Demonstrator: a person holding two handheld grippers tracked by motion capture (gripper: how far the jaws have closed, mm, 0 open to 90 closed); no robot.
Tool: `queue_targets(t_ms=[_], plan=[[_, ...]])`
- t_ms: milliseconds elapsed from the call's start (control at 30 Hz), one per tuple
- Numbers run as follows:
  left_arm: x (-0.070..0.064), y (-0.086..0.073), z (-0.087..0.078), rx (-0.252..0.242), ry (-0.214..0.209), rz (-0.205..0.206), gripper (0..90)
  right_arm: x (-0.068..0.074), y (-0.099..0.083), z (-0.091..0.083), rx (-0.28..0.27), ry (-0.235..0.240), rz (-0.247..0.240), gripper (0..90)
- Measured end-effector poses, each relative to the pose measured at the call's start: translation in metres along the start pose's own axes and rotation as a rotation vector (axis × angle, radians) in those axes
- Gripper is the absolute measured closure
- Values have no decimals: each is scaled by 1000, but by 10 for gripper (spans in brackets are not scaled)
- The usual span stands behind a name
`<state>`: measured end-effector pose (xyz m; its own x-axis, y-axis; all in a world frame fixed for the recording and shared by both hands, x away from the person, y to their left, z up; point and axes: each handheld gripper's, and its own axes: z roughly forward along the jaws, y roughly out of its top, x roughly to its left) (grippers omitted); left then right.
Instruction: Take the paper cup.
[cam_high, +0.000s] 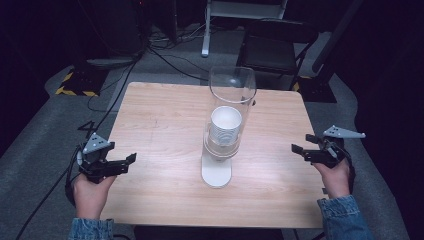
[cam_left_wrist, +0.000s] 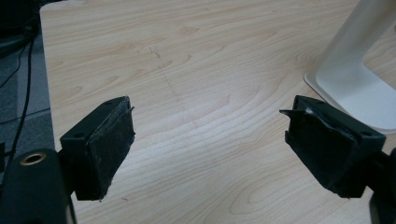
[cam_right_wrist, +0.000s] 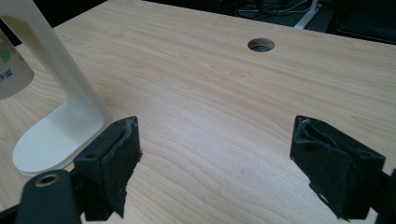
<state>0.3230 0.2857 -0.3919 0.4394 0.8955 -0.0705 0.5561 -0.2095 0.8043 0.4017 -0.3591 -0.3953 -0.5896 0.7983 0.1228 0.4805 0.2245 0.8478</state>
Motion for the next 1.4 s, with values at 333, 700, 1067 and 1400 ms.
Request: queue_targets(t_ms=[333,700,1067,1400], plan=[[0,1,-1,-4,-4,3,153,0,0,1,5,5,2,168],[0,1,-3,-10,-12,-4,153,0,1,2,5,18,-2,165],[1,1,-2,-7,-22,-6,152,24,15,6,11,64,-66,159],[-1,1,0,2,-31,2,153,55,27,20,12,155,-129,157]])
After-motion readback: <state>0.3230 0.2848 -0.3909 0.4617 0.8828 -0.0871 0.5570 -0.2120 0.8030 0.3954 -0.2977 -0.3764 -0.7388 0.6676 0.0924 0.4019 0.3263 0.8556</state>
